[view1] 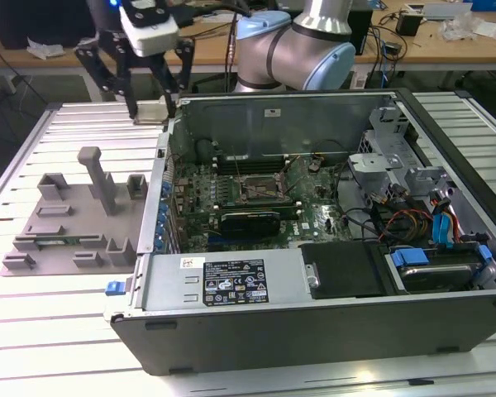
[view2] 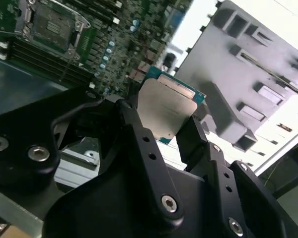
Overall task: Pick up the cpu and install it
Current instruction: 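Pick up the cpu and move it towards the insertion slot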
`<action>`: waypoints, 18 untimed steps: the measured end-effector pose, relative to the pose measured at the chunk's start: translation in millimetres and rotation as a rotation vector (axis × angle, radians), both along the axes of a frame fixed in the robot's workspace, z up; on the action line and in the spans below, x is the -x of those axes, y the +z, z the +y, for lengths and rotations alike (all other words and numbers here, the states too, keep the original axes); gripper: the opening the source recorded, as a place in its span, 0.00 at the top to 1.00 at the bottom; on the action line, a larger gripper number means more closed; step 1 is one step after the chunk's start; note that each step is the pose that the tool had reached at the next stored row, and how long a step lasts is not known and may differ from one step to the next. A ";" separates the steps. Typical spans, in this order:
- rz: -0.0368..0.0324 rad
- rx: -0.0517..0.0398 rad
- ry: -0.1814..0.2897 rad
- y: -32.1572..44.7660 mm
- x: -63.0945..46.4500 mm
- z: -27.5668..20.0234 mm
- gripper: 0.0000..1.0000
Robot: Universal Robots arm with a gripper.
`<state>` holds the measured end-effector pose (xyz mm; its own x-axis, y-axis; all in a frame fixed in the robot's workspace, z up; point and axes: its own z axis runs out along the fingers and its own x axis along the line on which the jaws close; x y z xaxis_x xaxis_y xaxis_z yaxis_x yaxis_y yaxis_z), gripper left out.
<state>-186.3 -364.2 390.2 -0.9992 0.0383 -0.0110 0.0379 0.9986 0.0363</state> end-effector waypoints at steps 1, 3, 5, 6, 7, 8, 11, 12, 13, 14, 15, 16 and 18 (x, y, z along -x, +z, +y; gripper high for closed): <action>0.0008 0.0001 0.000 -4.2 -10.6 0.0 0.45; 0.0013 0.0000 0.000 -7.8 -19.7 0.0 0.45; 0.0023 0.0001 0.000 -11.7 -30.0 0.0 0.45; 0.0028 0.0000 0.000 -13.9 -36.2 0.0 0.45; 0.0034 0.0000 0.000 -15.2 -39.9 0.0 0.45; 0.0043 0.0002 0.000 -17.0 -45.7 0.0 0.45; 0.0070 0.0002 0.000 -21.9 -61.3 0.0 0.45; 0.0082 0.0002 0.000 -23.8 -67.7 0.0 0.45; 0.0093 0.0002 0.000 -25.5 -73.3 0.0 0.45; 0.0102 0.0002 0.000 -27.1 -79.1 0.0 0.45; 0.0111 0.0002 0.000 -28.5 -84.0 0.0 0.45; 0.0125 0.0004 0.000 -30.5 -92.0 0.0 0.45; 0.0149 0.0005 0.000 -34.2 -105.8 0.0 0.45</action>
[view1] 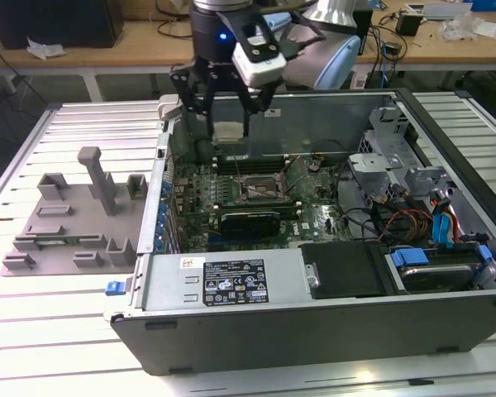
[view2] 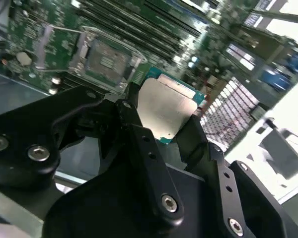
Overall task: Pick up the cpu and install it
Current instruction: 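Pick up the cpu and move it towards the insertion slot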
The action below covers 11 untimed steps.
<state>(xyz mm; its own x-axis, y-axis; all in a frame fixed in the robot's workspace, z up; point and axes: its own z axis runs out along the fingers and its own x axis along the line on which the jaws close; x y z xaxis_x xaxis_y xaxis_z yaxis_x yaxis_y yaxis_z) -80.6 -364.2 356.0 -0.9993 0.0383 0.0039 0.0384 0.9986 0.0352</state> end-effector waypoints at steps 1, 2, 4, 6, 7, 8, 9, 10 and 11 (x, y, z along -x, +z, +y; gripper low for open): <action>0.0009 0.0000 0.000 -1.3 -4.7 0.0 0.45; 0.0023 0.0001 0.000 -3.2 -12.2 0.0 0.45; 0.0068 0.0003 0.000 -5.5 -25.6 0.0 0.45; 0.0072 0.0002 0.000 -5.5 -26.5 0.0 0.45; 0.0072 0.0002 0.000 -5.6 -26.5 0.0 0.45; 0.0072 0.0001 0.000 -6.2 -26.6 0.1 0.45; 0.0078 0.0001 0.000 -8.4 -27.2 0.0 0.45; 0.0083 0.0002 0.000 -10.2 -28.0 0.0 0.45; 0.0089 0.0001 0.000 -12.9 -29.7 0.0 0.45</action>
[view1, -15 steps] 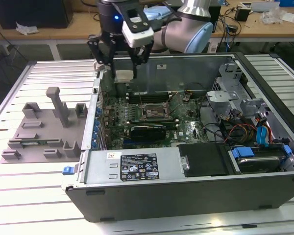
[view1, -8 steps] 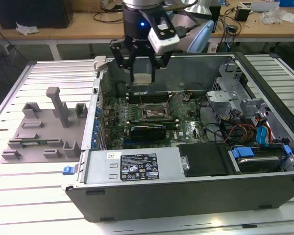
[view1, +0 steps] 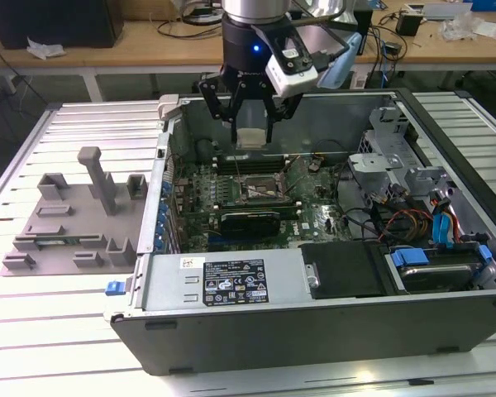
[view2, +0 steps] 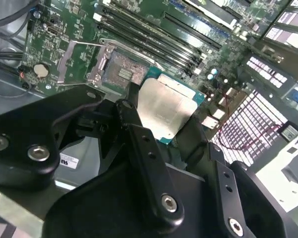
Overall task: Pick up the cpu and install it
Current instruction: 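Pick up the cpu and move it towards the insertion slot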
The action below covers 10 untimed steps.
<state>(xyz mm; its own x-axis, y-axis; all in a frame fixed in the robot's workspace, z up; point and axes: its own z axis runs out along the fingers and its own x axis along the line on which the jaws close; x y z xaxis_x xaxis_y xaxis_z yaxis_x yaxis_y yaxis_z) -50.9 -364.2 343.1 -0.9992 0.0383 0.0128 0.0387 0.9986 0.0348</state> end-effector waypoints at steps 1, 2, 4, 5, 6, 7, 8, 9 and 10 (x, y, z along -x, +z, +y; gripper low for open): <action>0.0005 0.0000 0.000 -2.0 -1.6 0.0 0.45; 0.0014 0.0001 0.000 -4.1 -3.6 0.0 0.45; 0.0038 0.0002 0.000 -8.2 -7.9 0.2 0.45; 0.0055 0.0003 0.000 -10.5 -10.1 0.4 0.45; 0.0072 0.0005 0.000 -12.4 -12.2 0.6 0.45; 0.0094 0.0008 0.000 -14.8 -14.9 0.8 0.45; 0.0109 0.0012 0.000 -16.3 -16.7 1.0 0.45; 0.0142 0.0017 0.000 -19.6 -20.0 1.6 0.45; 0.0177 0.0021 0.000 -22.6 -22.3 2.2 0.45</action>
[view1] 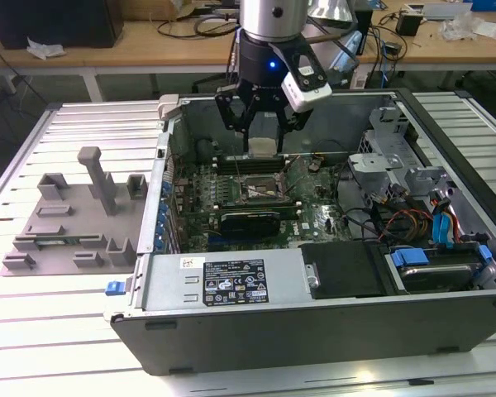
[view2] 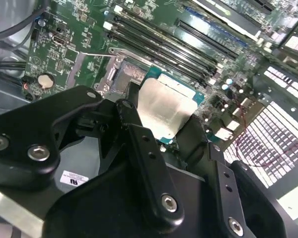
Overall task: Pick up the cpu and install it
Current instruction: 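Pick up the cpu and move it towards the insertion slot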
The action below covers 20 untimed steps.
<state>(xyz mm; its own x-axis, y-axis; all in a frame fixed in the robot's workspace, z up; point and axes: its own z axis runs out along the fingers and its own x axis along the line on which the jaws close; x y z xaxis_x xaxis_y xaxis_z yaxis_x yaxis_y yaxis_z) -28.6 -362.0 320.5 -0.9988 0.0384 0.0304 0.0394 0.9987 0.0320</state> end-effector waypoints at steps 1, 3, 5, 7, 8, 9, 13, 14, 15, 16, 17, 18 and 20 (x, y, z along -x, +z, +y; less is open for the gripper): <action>0.0033 0.0004 0.000 -2.8 -2.1 0.5 0.45; 0.0113 0.0016 0.000 -8.4 -6.1 1.7 0.45; 0.0162 0.0017 0.000 -13.8 -8.3 4.7 0.45; 0.0182 0.0018 0.001 -26.3 -9.0 20.3 0.45; 0.0182 0.0019 0.003 -29.2 -9.0 22.2 0.45; 0.0182 0.0024 0.007 -31.0 -9.0 23.1 0.45; 0.0182 0.0101 0.033 -38.7 -8.6 26.4 0.45; 0.0169 0.0108 0.034 -40.4 -8.4 26.6 0.45; 0.0148 0.0109 0.034 -41.6 -8.0 26.5 0.45; 0.0111 0.0109 0.034 -43.7 -7.1 26.6 0.45; 0.0075 0.0109 0.034 -45.5 -6.4 26.6 0.45; 0.0045 0.0110 0.034 -46.7 -5.7 26.6 0.45; -0.0009 0.0110 0.034 -49.0 -4.5 26.6 0.45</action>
